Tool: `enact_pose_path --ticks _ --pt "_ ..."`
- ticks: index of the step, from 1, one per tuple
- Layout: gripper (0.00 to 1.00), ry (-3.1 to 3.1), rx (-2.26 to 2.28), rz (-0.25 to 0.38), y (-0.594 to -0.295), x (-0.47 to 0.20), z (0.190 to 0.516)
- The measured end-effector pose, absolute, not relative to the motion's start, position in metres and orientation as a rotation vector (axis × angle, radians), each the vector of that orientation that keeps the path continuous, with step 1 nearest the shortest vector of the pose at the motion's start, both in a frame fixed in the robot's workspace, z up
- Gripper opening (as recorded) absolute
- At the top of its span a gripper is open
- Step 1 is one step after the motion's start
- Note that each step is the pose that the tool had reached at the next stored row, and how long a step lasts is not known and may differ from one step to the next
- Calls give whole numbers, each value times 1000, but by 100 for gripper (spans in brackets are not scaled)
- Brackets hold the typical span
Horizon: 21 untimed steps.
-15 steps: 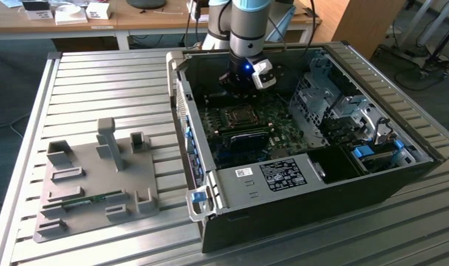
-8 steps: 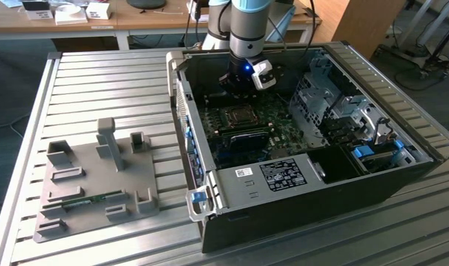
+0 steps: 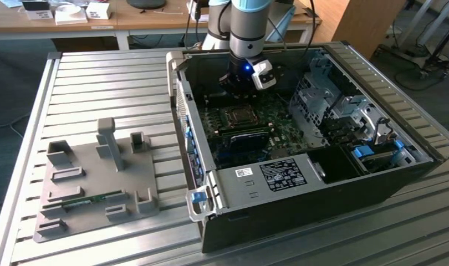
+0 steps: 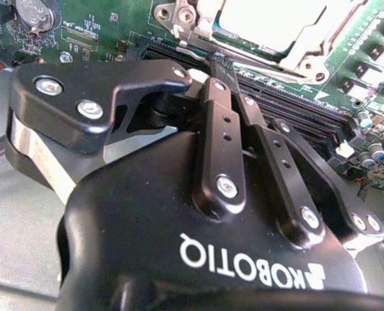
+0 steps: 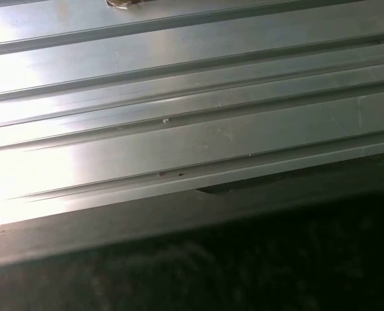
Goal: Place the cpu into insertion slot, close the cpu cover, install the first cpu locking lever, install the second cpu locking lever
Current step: 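Install the first cpu locking lever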
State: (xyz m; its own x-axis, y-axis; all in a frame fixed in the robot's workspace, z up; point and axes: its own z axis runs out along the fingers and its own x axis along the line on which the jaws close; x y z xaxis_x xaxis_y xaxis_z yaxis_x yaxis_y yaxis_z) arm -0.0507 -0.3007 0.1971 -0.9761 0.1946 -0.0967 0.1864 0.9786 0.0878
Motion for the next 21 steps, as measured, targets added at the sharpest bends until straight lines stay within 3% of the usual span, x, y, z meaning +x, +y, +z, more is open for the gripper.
enact_pose_path --ticks 21 --pt "11 3018 309 119 -296 -50 200"
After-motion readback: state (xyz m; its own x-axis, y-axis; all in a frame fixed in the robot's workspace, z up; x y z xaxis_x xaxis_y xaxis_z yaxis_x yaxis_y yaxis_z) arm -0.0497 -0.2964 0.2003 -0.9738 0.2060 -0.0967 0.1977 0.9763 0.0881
